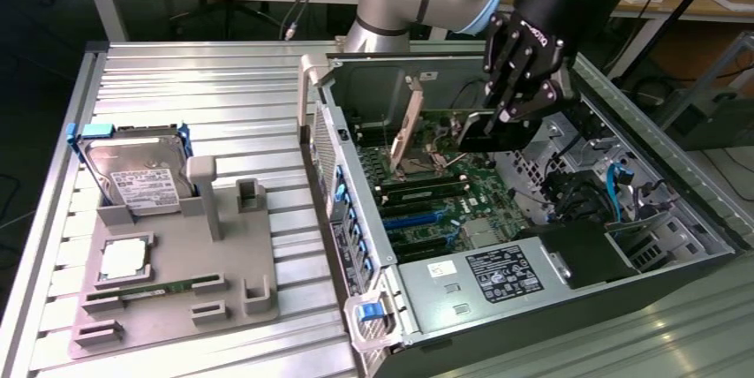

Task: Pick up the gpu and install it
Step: 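Insert the gpu into the slot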

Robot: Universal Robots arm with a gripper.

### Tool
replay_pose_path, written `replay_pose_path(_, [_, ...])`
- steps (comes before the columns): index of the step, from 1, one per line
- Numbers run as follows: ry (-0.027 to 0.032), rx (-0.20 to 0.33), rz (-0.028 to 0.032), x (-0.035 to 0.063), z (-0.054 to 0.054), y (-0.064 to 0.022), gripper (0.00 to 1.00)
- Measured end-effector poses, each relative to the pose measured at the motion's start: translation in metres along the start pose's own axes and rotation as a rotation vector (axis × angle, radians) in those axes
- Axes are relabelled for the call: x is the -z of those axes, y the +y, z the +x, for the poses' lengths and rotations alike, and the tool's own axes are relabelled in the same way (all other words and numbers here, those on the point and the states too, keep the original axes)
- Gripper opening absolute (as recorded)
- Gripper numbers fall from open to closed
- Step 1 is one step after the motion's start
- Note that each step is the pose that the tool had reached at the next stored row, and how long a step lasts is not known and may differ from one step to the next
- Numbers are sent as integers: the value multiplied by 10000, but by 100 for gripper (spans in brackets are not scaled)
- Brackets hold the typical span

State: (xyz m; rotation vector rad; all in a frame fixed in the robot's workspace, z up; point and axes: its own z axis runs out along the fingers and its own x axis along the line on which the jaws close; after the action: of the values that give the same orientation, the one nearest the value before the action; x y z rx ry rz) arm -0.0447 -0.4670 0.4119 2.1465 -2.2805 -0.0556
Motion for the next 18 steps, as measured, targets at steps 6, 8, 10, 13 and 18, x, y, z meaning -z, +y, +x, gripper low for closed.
replay_pose_path(6, [1, 0, 0, -25, 0, -1, 27])
replay_pose_path(8, [1, 0, 0, -32, 1, -1, 27])
replay_pose_path(10, [1, 0, 0, -39, 1, -1, 27])
replay_pose_path(13, [0, 0, 0, -51, 1, -2, 27])
replay_pose_path(18, [1, 1, 0, -63, 1, -2, 27])
